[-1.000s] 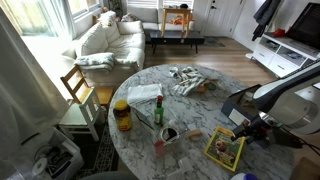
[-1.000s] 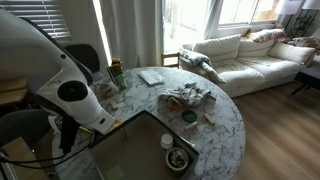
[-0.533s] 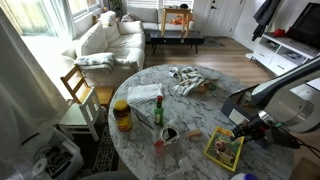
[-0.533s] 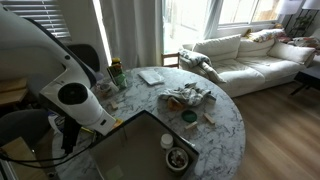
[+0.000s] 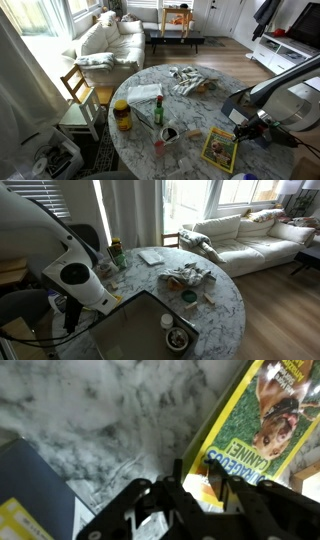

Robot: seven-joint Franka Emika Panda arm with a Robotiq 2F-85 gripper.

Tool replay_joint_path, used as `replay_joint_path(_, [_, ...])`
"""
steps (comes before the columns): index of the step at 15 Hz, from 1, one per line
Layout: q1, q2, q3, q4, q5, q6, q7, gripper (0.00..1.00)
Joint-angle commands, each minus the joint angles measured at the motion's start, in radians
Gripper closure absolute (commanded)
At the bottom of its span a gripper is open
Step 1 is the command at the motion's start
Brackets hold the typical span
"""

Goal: Put the yellow book in the storage box

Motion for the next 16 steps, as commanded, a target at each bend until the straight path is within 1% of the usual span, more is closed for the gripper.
replay_joint_path(1, [-0.002, 0.02, 0.001, 0.018, 0.014, 0.004, -0.009, 0.76])
replay_joint_path(2, [-0.001, 0.02, 0.0, 0.018, 0.007, 0.006, -0.002, 0.73])
replay_joint_path(3, [0.0, 0.02, -0.002, 0.018, -0.004, 0.008, 0.007, 0.75])
replay_joint_path(4, [0.001, 0.021, -0.003, 0.019, -0.009, 0.013, 0.015, 0.51])
replay_joint_path(5, [0.001, 0.021, -0.004, 0.019, -0.012, 0.011, 0.017, 0.5])
replay_joint_path(8, [0.003, 0.019, -0.005, 0.021, -0.028, 0.013, 0.028, 0.31])
replay_joint_path(9, [0.003, 0.018, -0.005, 0.022, -0.031, 0.011, 0.029, 0.21])
replay_joint_path(10, [0.003, 0.018, -0.005, 0.023, -0.034, 0.011, 0.031, 0.18])
replay_joint_path(13, [0.003, 0.016, -0.006, 0.025, -0.043, 0.011, 0.035, 0.22])
replay_joint_path(14, [0.004, 0.014, -0.006, 0.025, -0.046, 0.012, 0.037, 0.26])
replay_joint_path(16, [0.004, 0.009, -0.006, 0.025, -0.053, 0.011, 0.041, 0.27])
